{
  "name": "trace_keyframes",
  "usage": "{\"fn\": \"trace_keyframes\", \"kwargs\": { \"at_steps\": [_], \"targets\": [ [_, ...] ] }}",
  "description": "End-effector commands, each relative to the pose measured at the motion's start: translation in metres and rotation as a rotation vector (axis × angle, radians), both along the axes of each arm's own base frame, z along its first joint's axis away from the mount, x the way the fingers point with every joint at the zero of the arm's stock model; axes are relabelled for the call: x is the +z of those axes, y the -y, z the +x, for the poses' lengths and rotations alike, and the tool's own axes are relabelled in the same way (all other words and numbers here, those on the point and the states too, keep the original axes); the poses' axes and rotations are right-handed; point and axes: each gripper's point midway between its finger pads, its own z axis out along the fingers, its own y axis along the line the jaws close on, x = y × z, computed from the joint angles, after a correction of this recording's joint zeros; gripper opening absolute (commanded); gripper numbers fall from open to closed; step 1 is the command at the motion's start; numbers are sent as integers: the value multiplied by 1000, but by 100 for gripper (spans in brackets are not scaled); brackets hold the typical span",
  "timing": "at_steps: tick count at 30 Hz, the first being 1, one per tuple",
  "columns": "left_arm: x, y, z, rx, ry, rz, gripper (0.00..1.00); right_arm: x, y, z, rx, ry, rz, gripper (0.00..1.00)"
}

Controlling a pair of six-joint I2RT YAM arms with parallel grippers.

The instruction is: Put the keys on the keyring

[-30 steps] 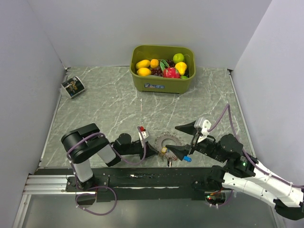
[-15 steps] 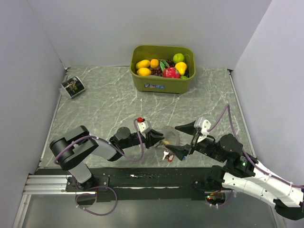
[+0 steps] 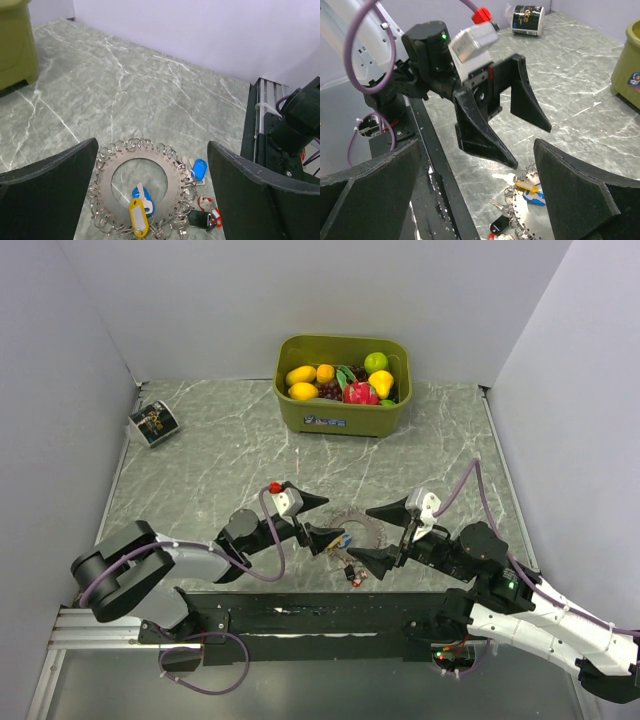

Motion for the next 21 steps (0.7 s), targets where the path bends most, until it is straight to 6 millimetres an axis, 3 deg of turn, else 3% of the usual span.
{"fn": "trace_keyframes", "kwargs": {
  "at_steps": [1,11,13,21],
  "targets": [
    [12,-3,1,13,15,-17,96,7,-3,1,2,12,27,100],
    [8,-6,3,27,9,35,96,-10,-1,7,-28,-8,-23,100],
    [0,-8,3,37,-9,70,96,-12,-1,8,-38,-12,-23,100],
    [-8,-42,4,164,-95,67,96,-44,3,31,-166,-66,-72,100]
  ]
}}
